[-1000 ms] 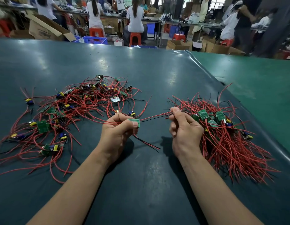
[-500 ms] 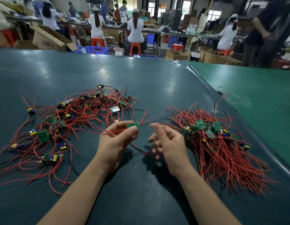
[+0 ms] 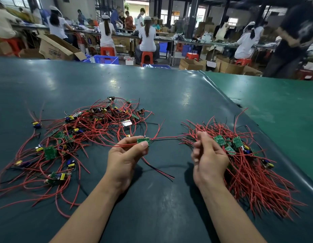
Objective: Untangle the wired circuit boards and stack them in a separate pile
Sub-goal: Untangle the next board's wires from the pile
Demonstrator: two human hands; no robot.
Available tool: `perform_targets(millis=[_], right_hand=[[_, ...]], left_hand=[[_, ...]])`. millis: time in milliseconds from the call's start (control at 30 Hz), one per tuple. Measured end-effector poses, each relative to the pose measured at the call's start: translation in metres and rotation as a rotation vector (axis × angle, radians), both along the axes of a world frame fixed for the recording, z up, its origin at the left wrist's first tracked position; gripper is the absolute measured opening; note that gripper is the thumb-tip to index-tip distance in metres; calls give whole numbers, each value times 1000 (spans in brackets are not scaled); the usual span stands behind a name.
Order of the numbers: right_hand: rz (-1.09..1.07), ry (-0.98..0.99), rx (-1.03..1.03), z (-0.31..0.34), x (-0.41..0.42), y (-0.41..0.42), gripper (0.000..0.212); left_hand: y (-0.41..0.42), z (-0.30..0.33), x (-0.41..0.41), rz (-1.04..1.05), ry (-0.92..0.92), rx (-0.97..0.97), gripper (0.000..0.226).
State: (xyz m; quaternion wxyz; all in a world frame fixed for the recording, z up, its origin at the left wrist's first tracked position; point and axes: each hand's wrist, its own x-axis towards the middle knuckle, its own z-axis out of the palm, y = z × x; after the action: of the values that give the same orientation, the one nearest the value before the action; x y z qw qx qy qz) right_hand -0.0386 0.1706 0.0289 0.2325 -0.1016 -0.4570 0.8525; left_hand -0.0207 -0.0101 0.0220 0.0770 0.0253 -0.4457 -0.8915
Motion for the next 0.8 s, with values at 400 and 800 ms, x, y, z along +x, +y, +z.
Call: perform_targets(millis=[400,800], right_hand=[[731,-64,418,-6,29,-31,40],[-29,-73,-145,15,11,10,39]], left_hand=[[8,0,11,-280,19,-156,21],[12,-16,7,458,434,-1381,6]])
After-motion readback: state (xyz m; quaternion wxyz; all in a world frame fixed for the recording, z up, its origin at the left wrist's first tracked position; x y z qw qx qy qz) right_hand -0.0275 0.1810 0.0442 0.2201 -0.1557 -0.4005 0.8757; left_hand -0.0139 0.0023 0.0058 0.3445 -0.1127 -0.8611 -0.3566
